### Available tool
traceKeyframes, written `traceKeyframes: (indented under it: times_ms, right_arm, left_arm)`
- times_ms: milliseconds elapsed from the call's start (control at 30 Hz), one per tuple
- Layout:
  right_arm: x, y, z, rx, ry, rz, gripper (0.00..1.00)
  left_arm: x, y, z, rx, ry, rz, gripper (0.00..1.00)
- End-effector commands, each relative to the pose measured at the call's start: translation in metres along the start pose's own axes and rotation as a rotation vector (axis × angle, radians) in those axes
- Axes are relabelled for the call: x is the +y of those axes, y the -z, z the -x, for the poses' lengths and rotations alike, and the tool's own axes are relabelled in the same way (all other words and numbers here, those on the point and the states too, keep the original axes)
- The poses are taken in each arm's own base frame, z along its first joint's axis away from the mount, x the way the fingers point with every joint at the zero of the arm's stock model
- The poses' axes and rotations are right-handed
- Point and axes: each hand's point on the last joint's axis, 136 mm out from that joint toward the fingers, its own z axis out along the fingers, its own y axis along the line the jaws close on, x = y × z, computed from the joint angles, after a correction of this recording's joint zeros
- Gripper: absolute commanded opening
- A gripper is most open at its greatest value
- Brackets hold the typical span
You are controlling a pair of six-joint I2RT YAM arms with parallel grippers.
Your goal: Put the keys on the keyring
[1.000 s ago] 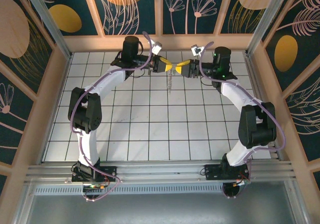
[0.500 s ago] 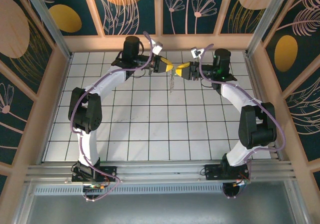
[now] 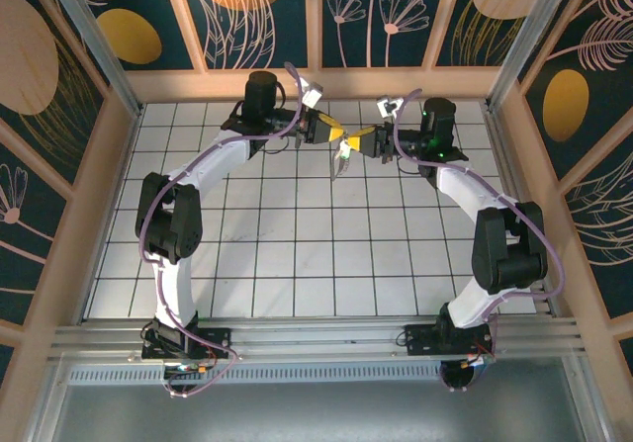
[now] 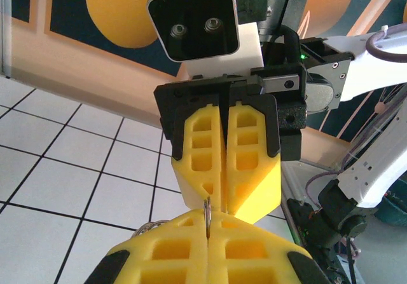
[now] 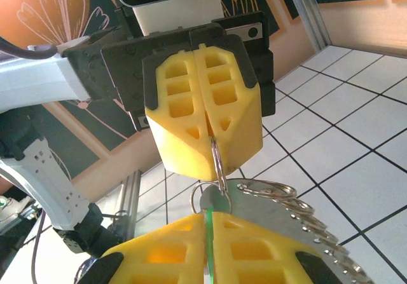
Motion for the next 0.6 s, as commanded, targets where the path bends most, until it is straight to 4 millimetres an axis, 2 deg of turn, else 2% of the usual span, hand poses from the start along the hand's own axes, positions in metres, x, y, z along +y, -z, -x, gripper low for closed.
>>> traceKeyframes:
  times_ms: [0, 200, 567]
  right_arm:
    - [0.009, 0.000, -0.006, 0.013, 0.024, 0.039, 0.06]
    - [0.009, -0.004, -0.006, 0.011, 0.020, 0.045, 0.06]
    - [0.006, -0.024, -0.002, 0.013, 0.015, 0.050, 0.07]
  left_arm:
    - [-0.026, 0.004, 0.035, -0.040, -0.119, -0.024, 0.00]
    - [-0.026, 0.004, 0.036, -0.043, -0.122, -0.025, 0.00]
    - [-0.030, 0.004, 0.036, -0.051, -0.127, -0.022, 0.00]
